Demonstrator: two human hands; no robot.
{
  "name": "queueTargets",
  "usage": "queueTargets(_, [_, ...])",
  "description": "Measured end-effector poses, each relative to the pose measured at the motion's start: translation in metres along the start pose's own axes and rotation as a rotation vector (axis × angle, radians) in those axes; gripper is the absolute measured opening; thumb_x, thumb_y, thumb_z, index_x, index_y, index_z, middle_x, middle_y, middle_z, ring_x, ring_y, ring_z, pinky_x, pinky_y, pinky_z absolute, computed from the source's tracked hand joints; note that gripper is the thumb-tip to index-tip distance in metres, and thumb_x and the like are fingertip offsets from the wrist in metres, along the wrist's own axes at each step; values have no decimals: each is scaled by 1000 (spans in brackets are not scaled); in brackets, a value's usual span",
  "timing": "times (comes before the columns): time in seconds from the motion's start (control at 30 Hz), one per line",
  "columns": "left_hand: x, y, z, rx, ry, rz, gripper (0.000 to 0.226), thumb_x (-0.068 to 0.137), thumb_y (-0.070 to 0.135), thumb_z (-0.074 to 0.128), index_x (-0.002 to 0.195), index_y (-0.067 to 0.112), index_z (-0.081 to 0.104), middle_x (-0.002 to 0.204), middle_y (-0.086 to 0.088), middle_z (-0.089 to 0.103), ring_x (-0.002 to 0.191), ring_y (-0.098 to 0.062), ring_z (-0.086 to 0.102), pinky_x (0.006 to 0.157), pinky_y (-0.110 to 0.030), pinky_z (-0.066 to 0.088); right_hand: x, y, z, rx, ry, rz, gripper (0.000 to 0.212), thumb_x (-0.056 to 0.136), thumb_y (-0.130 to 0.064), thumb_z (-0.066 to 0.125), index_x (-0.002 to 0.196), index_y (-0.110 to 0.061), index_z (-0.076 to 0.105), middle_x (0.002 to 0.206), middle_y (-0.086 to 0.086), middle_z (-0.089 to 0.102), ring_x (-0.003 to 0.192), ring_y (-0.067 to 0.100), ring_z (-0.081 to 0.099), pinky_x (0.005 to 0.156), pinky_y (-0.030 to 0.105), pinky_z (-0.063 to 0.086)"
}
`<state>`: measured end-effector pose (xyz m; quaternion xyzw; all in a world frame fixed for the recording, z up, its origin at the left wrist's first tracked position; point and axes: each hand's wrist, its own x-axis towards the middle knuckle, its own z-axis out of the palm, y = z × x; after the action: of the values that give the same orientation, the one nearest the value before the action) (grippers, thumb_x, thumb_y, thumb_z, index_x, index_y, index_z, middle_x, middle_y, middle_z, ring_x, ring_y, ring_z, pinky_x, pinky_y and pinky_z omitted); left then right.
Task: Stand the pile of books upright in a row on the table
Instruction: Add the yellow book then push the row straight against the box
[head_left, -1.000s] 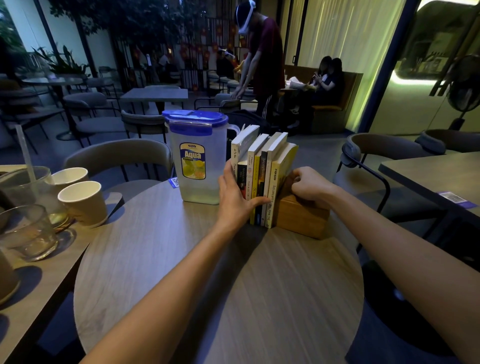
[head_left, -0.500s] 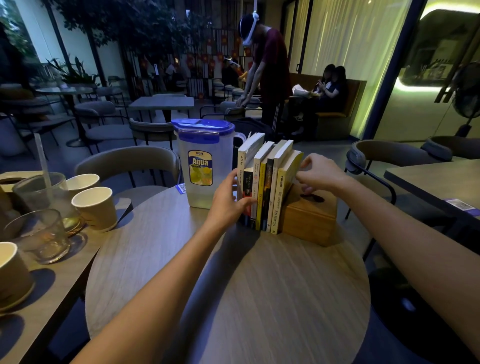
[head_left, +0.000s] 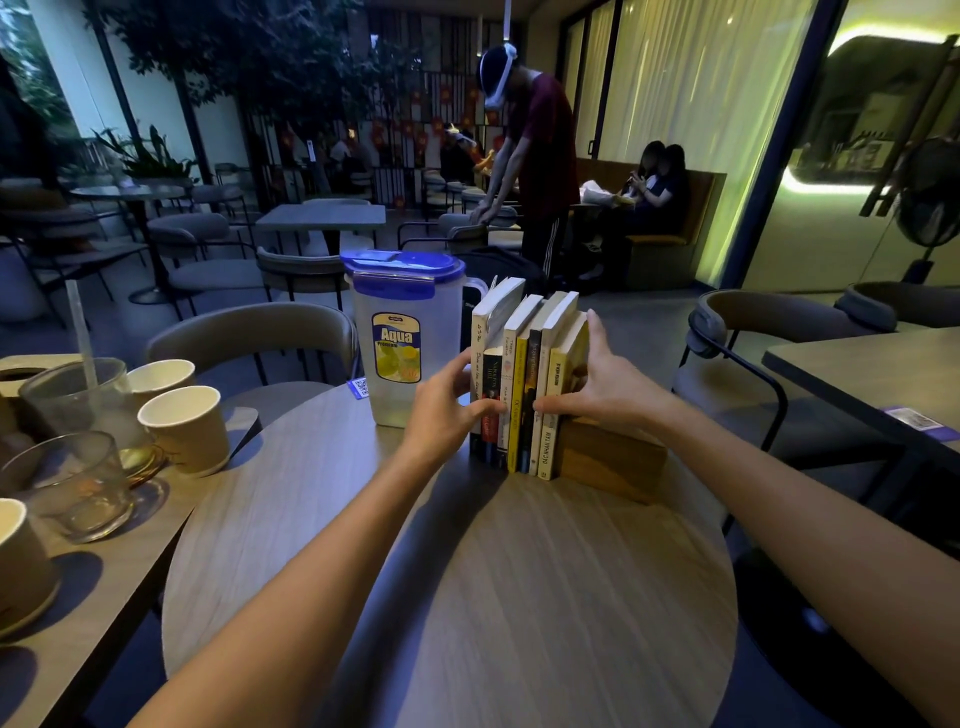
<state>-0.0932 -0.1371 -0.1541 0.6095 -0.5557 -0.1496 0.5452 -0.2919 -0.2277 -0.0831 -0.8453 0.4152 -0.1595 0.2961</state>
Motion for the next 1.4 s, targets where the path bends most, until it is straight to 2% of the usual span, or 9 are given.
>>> queueTargets(0.13, [1,-3,3,12,27,22,58,82,12,79,132,31,56,109,12,71,108,1,65,84,-16,55,2,1,15,-19,75,-61,132,80,-39,83,156,-25,-24,143,13,59,127,26,61,106,41,46])
queueTargets(0.23, [3,-6,3,22,28,36,59,82,14,79,135,27,57,113,8,72,112,-3,65,87,-19,56,4,2,15,-21,79,-75,131,79,-38,83,157,-29,-21,143,14,59,128,27,60,109,43,45])
queueTargets(0.5, [1,-6,3,26,23,24,58,82,15,79,134,29,56,106,20,68,102,16,61,79,-5,50,5,0,14,-36,63,-84,127,81,-33,83,158,-28,-18,139,13,62,126,25,62,107,42,46])
queueTargets(0.6, [0,-6,7,50,12,32,67,77,21,83,137,24,53,119,17,64,109,10,57,86,-10,50,3,-1,15,-48,76,-69,133,77,-37,85,157,-30,-22,141,15,60,125,26,62,106,43,47])
queueTargets(0.73, [-4,-3,14,32,24,24,75,73,21,87,137,23,48,113,18,60,95,19,56,74,-4,50,1,-3,24,-37,137,-70,136,75,-39,86,156,-30,-23,139,18,60,119,28,66,100,45,54])
queueTargets(0.87, [-3,-4,16,53,61,36,73,72,25,87,134,24,50,120,9,66,108,5,58,84,-14,54,1,-3,27,-37,180,-81,132,76,-37,85,158,-30,-18,137,16,62,118,28,67,98,48,56])
queueTargets(1.03, [-4,-5,20,96,116,54,72,71,29,87,133,19,53,118,4,69,106,0,61,76,-4,49,2,-1,27,-36,192,-93,130,75,-39,86,158,-30,-14,134,15,64,117,27,67,98,48,55])
queueTargets(1.2, [-4,-7,20,96,109,50,69,73,28,87,132,19,54,120,4,69,110,-2,61,81,-9,49,3,1,28,-27,194,-97,132,72,-40,87,158,-31,-12,133,15,64,118,28,66,99,49,55])
queueTargets(1.4, [-4,-11,12,75,37,47,61,80,19,81,134,22,53,125,4,67,119,-8,61,98,-32,54,2,1,14,-48,62,-74,136,73,-30,89,158,-32,-18,138,14,62,127,26,60,106,42,47])
